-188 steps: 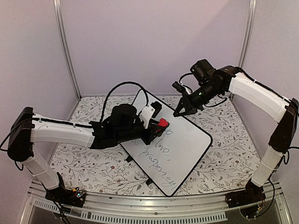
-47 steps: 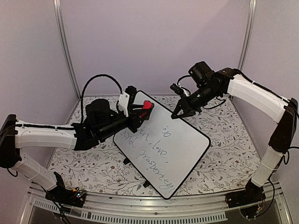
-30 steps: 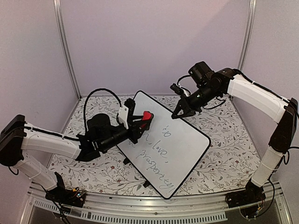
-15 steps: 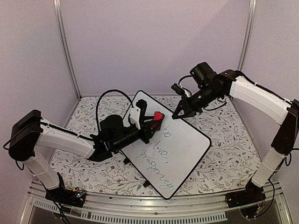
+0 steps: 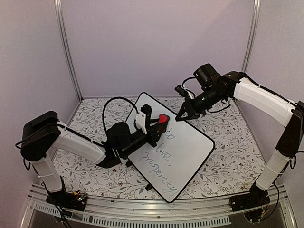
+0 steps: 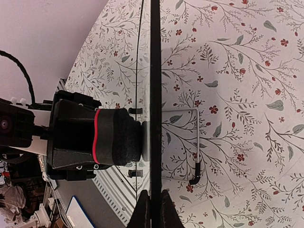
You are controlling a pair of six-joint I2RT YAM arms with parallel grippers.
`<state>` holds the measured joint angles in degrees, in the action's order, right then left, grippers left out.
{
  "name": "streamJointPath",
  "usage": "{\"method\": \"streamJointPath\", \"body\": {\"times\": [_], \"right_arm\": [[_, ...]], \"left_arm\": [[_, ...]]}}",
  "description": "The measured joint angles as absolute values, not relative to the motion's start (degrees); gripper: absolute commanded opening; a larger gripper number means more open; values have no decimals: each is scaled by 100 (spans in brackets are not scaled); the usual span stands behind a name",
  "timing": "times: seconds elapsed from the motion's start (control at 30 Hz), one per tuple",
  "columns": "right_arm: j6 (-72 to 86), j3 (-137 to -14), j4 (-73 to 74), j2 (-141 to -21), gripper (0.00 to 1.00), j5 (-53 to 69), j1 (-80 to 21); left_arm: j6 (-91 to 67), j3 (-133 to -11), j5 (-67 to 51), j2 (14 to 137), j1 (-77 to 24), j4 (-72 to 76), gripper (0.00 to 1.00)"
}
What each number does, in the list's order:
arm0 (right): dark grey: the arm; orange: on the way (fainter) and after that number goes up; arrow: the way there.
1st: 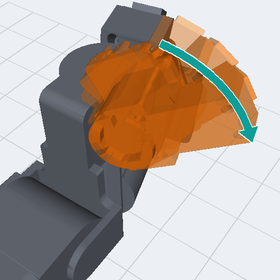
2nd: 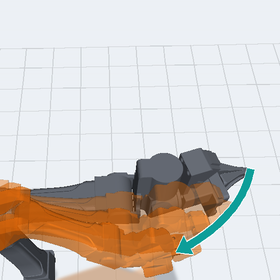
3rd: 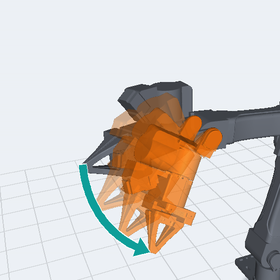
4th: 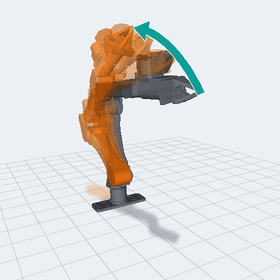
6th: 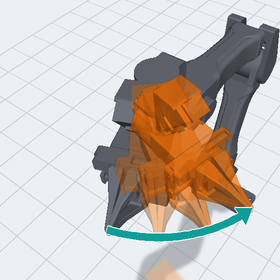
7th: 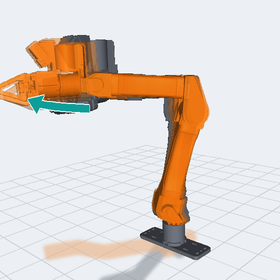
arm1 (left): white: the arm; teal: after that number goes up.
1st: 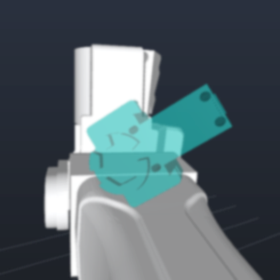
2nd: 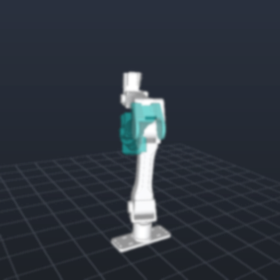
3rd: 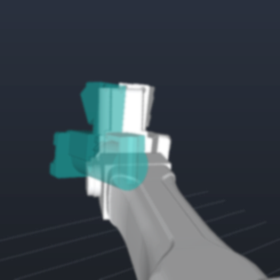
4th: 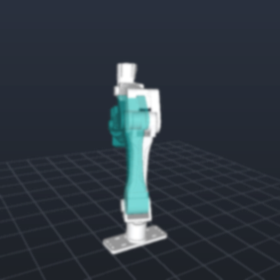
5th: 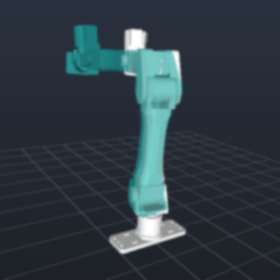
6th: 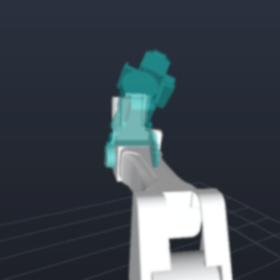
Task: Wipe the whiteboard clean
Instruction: Erase the center of the whiteboard.
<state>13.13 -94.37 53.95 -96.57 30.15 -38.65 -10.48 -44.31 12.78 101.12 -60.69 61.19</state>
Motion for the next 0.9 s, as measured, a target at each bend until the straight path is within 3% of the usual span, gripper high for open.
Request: {"method": "streamJointPath", "body": {"times": [0.9], "right_arm": [[1313,-9400,5325,-9647,0,3055,-3861]], "left_arm": [[-515,-4195,2211,10425,-6724,6932,0]]}}
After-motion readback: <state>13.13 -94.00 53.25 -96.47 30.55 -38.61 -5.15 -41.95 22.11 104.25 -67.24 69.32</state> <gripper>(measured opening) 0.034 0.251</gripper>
